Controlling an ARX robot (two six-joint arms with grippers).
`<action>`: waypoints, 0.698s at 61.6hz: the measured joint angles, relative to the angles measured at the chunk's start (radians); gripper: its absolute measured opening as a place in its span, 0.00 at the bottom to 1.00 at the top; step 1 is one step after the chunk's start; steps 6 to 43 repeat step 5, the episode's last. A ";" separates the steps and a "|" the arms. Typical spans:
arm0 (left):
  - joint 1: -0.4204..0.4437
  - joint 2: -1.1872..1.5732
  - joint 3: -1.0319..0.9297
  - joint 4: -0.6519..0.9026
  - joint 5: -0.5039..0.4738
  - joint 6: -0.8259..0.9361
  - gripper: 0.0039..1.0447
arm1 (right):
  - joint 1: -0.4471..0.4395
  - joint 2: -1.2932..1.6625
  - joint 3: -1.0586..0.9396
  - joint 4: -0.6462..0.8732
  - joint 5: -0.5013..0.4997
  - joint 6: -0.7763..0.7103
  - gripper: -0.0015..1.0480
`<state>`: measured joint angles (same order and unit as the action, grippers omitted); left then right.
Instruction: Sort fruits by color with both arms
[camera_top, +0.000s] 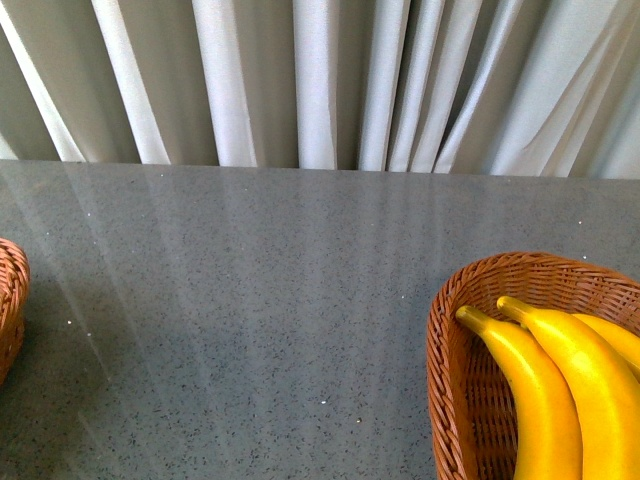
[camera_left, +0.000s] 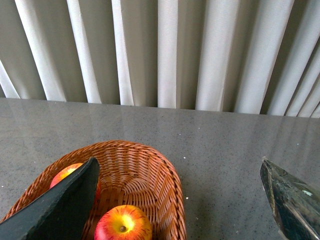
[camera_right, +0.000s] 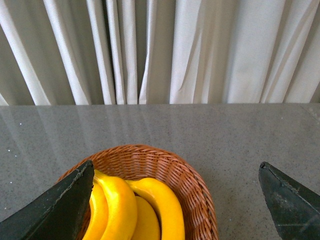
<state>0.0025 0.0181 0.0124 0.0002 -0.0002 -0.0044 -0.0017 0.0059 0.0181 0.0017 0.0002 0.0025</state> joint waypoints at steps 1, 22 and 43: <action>0.000 0.000 0.000 0.000 0.000 0.000 0.91 | 0.000 0.000 0.000 0.000 0.000 0.000 0.91; 0.000 0.000 0.000 0.000 0.000 0.000 0.91 | 0.000 0.000 0.000 0.000 0.000 0.000 0.91; 0.000 0.000 0.000 0.000 0.000 0.000 0.91 | 0.000 0.000 0.000 0.000 0.000 0.000 0.91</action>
